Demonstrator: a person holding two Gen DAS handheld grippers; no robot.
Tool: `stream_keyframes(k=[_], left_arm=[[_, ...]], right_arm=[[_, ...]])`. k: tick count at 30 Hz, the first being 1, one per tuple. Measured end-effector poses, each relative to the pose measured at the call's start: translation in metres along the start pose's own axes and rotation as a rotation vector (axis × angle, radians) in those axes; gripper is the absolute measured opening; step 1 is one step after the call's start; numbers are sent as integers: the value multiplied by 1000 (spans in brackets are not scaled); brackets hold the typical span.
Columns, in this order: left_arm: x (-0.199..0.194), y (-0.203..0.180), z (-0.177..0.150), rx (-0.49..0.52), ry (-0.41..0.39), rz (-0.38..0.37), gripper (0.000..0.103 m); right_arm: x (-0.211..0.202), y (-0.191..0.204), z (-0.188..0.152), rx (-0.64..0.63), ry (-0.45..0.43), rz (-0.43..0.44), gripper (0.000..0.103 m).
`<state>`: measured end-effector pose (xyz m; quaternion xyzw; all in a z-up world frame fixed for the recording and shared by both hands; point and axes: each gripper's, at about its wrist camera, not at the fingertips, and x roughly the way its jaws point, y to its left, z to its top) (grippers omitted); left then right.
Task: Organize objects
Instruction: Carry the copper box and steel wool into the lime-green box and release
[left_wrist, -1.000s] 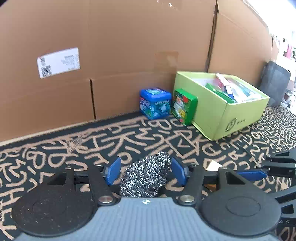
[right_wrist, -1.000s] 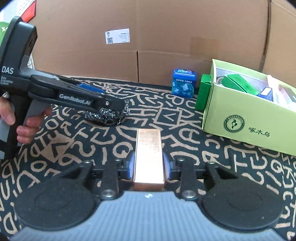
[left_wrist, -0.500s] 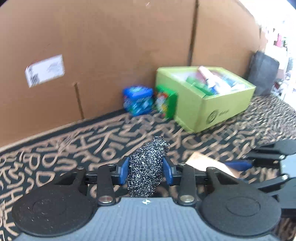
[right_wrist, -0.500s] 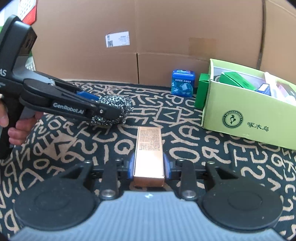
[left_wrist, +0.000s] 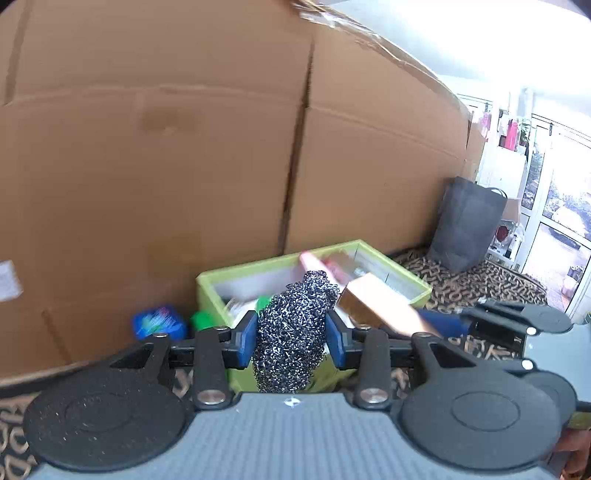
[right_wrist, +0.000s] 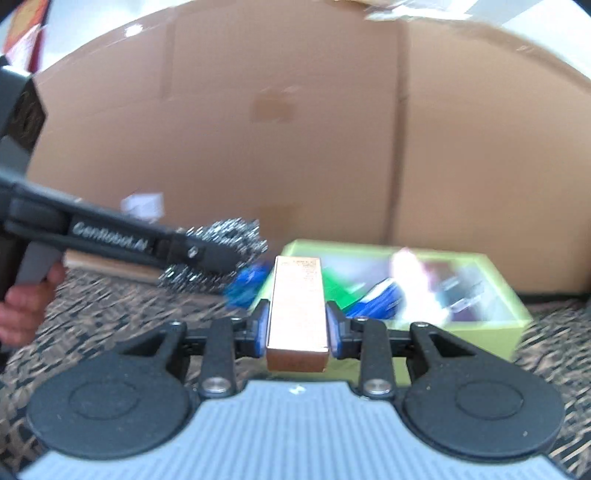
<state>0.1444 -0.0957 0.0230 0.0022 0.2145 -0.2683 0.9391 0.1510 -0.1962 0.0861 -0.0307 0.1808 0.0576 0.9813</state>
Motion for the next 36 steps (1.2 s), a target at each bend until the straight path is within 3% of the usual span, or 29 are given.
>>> stream_keyframes(k=[4, 9, 13, 15, 16, 17, 18, 19, 20, 21, 22, 23, 32, 36], left_arm=[[36, -15, 14, 3, 6, 19, 41], [85, -24, 19, 15, 45, 32, 42], [107, -22, 18, 16, 59, 54, 42], [113, -19, 17, 6, 58, 42, 46], [114, -17, 16, 3, 54, 30, 57], [111, -13, 16, -2, 52, 22, 73], [107, -11, 14, -10, 41, 32, 80], [103, -9, 12, -15, 20, 41, 86], [97, -8, 10, -12, -3, 43, 87], [94, -7, 9, -6, -13, 44, 87], [91, -6, 8, -4, -13, 51, 88], [90, -6, 7, -6, -8, 60, 88], [74, -1, 0, -1, 18, 80, 88], [54, 6, 0, 3, 2, 106, 88]], right_arm=[[14, -30, 16, 4, -45, -140, 31], [48, -63, 22, 54, -54, -212, 31], [74, -74, 16, 18, -50, -242, 31], [87, -82, 13, 16, -38, -239, 31], [93, -83, 11, 9, -28, -237, 31], [99, -84, 10, -6, -11, -226, 34], [104, -85, 7, -23, 11, -211, 39], [106, -85, 5, -34, 22, -213, 57], [104, -85, 2, -41, 11, -231, 73], [100, -84, -1, -46, -16, -250, 81], [96, -83, -4, -51, -42, -266, 96], [93, -82, -6, -53, -58, -278, 100], [90, -71, -15, -73, -19, -261, 102], [82, -65, -8, -77, -44, -253, 103]])
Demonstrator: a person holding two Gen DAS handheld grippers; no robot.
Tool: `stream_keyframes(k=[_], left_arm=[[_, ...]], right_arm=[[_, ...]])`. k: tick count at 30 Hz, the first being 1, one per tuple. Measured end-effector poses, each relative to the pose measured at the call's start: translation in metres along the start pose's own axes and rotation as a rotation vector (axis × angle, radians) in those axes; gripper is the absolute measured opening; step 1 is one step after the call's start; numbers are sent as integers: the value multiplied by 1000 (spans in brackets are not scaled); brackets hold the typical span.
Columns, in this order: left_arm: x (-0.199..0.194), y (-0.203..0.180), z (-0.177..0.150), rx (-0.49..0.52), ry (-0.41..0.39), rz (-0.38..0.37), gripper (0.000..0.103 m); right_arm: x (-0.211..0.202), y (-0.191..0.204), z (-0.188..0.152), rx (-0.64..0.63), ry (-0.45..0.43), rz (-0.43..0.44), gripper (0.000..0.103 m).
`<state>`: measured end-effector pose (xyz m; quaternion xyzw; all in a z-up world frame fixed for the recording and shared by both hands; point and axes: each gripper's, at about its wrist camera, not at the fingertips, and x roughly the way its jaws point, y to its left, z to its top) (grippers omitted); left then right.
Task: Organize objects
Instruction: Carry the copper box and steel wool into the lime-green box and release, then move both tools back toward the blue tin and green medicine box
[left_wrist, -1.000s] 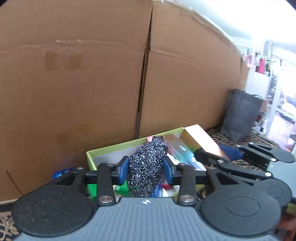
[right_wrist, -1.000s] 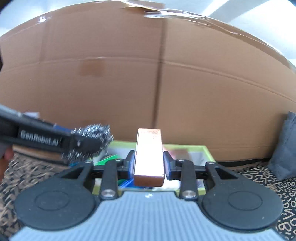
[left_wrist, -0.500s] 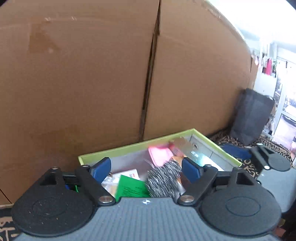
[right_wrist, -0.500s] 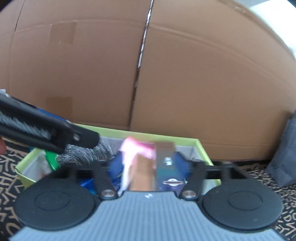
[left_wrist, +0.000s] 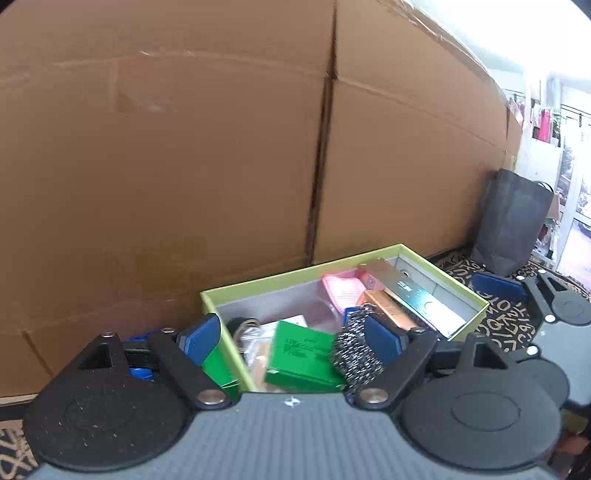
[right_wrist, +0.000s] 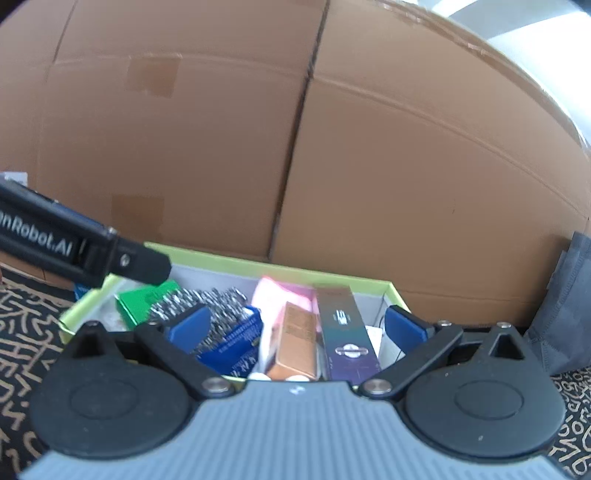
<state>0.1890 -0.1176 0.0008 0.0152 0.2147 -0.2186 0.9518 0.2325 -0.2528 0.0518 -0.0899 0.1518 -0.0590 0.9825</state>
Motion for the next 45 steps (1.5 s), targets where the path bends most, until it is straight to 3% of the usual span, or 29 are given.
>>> stream_keyframes(k=[5, 11, 13, 15, 20, 24, 29, 45], left_arm=[[-32, 22, -10, -46, -22, 28, 88], [-69, 56, -47, -53, -38, 121, 88], [-78, 73, -61, -97, -32, 135, 88], [-81, 91, -70, -162, -16, 135, 88], [-87, 121, -81, -237, 9, 186, 88], [-92, 127, -82, -219, -9, 200, 88], [-84, 126, -79, -200, -6, 187, 88], [-31, 123, -72, -176, 29, 154, 88]], right_arm=[[-18, 17, 15, 33, -25, 37, 103], [-50, 50, 16, 48, -21, 123, 103], [-62, 66, 13, 49, -28, 155, 103], [-68, 83, 9, 49, -17, 208, 98], [-69, 132, 4, 5, 30, 313, 70], [-57, 165, 4, -24, 64, 349, 65], [-26, 187, 3, -46, 98, 312, 64], [17, 156, -6, 58, 164, 144, 62]])
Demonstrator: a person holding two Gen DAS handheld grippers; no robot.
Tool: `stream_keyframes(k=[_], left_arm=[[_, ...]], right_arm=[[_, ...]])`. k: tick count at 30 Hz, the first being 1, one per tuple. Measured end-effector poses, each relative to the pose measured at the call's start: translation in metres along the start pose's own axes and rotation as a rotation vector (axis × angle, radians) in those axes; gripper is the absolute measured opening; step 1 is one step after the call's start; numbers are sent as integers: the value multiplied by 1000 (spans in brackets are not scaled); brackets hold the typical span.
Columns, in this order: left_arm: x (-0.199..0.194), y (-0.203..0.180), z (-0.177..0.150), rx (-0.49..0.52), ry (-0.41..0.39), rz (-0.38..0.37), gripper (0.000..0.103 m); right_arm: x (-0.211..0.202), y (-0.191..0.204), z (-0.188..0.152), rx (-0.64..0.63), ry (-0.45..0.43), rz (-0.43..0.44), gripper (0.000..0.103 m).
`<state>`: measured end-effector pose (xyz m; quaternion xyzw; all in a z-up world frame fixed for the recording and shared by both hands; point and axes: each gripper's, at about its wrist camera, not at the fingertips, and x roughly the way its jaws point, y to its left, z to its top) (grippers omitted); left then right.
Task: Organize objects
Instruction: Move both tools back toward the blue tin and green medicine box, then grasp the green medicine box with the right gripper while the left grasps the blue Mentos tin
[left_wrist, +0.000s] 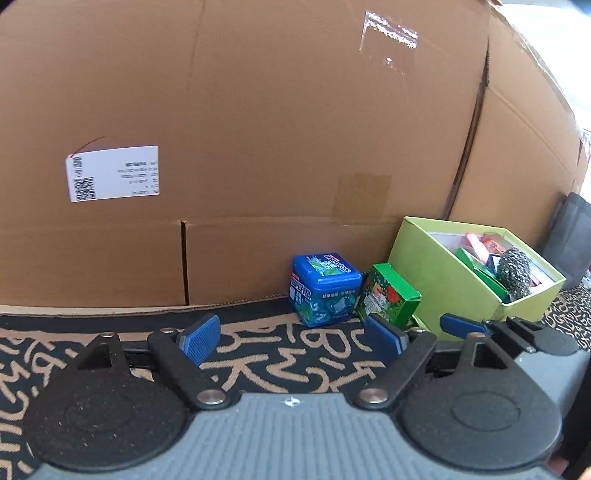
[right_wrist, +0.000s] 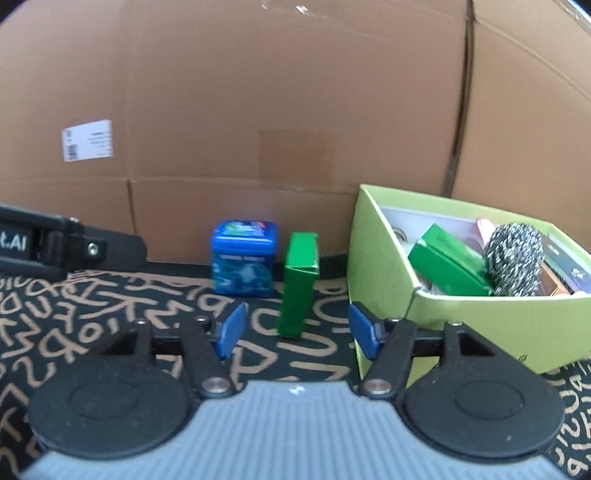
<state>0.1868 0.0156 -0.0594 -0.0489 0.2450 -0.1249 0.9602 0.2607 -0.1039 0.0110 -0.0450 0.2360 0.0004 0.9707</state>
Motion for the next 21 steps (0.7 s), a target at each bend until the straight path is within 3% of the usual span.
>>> stream_keyframes(k=[3, 8, 10, 14, 18, 21], left_arm=[[10, 1, 5, -11, 8, 5, 88], [20, -1, 13, 27, 0, 13, 88], [25, 0, 15, 32, 0, 14, 88], [34, 3, 18, 36, 11, 10, 88], [34, 6, 21, 40, 10, -16, 88], [34, 10, 22, 39, 10, -17, 88]], right_arm=[[7, 9, 3, -20, 4, -4, 62], [21, 29, 9, -23, 10, -109, 63], [19, 35, 8, -23, 2, -102, 58], [8, 45, 4, -56, -40, -116, 58], [25, 39, 10, -36, 0, -185, 53], [33, 49, 11, -89, 10, -233, 53]])
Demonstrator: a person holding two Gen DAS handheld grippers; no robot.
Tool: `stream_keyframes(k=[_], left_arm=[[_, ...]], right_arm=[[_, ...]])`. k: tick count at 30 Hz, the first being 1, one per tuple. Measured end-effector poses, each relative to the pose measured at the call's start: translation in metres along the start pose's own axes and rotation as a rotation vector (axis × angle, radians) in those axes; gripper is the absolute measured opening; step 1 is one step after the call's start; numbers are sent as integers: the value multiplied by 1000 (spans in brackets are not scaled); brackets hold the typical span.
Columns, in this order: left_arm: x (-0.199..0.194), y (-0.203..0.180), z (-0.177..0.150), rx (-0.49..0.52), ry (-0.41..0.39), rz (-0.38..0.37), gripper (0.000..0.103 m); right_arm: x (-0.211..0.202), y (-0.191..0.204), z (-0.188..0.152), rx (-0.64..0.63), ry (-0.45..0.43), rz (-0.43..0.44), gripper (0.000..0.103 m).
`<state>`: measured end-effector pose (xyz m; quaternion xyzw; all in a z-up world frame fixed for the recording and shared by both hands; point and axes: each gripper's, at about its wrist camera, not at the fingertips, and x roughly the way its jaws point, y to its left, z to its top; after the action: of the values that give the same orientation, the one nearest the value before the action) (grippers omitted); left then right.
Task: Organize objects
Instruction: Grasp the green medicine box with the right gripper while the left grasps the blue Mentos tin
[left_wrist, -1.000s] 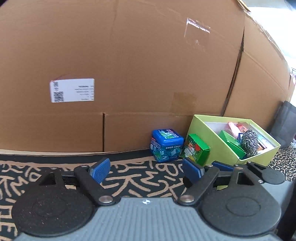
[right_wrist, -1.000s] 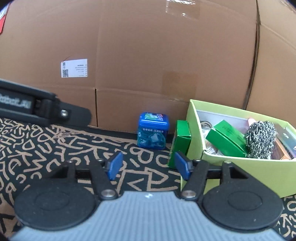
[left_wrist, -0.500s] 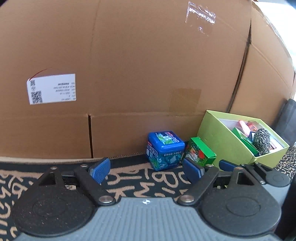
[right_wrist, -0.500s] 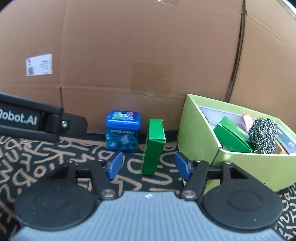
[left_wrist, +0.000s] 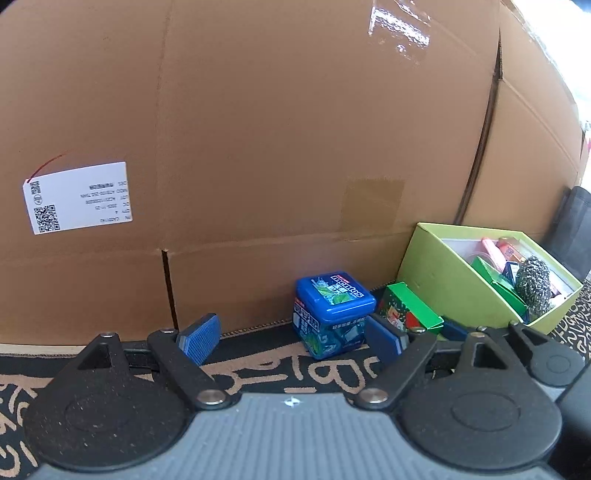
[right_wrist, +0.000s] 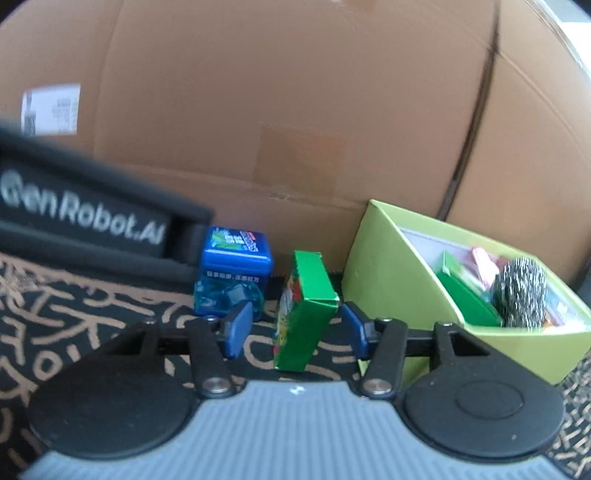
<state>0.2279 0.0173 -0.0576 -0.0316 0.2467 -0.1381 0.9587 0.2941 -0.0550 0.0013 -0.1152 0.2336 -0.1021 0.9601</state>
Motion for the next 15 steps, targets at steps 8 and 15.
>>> stream_keyframes(k=[8, 15], left_arm=[[-3, 8, -1, -30, 16, 9, 88], [27, -18, 9, -35, 44, -8, 88]], right_arm=[[2, -15, 0, 42, 19, 95, 18], [-48, -23, -28, -148, -70, 163, 18]])
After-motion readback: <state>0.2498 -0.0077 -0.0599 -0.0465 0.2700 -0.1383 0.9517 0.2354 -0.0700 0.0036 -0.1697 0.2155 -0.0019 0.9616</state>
